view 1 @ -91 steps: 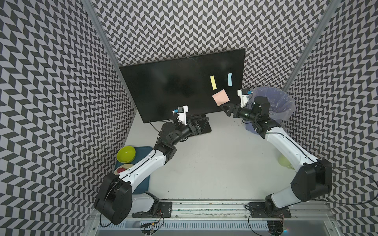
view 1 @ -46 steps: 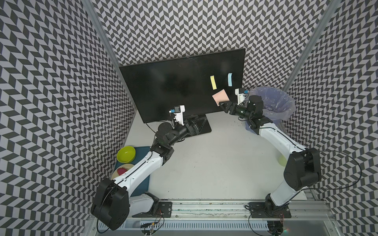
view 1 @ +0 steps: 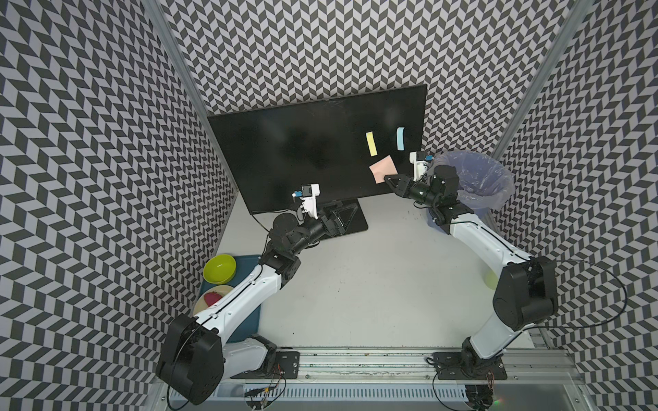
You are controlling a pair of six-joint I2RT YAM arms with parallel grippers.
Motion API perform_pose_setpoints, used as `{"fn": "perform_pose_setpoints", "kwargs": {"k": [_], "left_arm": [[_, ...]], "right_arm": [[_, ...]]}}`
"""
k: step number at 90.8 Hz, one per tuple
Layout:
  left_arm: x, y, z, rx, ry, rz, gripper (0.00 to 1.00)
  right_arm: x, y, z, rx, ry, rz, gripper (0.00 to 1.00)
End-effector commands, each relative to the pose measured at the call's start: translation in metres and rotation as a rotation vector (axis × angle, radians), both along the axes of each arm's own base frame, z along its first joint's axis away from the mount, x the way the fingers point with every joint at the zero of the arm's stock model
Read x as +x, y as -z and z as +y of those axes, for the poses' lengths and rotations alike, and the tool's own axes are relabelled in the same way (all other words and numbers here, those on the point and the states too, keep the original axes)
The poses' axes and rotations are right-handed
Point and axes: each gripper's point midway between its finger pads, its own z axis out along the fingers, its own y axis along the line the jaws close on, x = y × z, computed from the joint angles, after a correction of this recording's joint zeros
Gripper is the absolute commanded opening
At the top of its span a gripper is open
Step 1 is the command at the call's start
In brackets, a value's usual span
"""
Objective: Remove the sticky note from the monitor
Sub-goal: Tear off the sticky note from the monitor.
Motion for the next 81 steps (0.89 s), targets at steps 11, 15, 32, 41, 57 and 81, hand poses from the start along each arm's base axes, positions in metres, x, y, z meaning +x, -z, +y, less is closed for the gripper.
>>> {"fn": "perform_pose_setpoints", "kwargs": {"k": [11,15,32,41,57,81], "left_arm": [[-0.004,-0.014,0.004,0.011,-0.007,-0.061,1.00],[-0.004,-0.017,0.004,0.012,-0.009,-0.071,1.00],[0.000,-0.025,0.004,0.012,-0.016,-0.091,1.00],[0.002,-0.029,0.003,0.009,-0.019,-0.100,1.00],[0.006,-0.034,0.001,0.005,-0.020,-0.112,1.00],[0.013,-0.036,-0.005,-0.009,-0.001,-0.117,1.00]], "right_arm": [[-0.002,-0.020,-0.002,0.010,-0.001,-0.084,0.00],[-0.003,-0.020,-0.003,0.007,-0.001,-0.088,0.00],[-0.014,-0.023,-0.006,-0.016,-0.002,-0.103,0.00],[-0.023,-0.025,-0.012,-0.033,0.008,-0.109,0.00],[-0.039,-0.029,-0.044,-0.077,0.084,-0.118,0.00],[-0.056,-0.033,-0.164,-0.133,0.382,-0.105,0.00]]}}
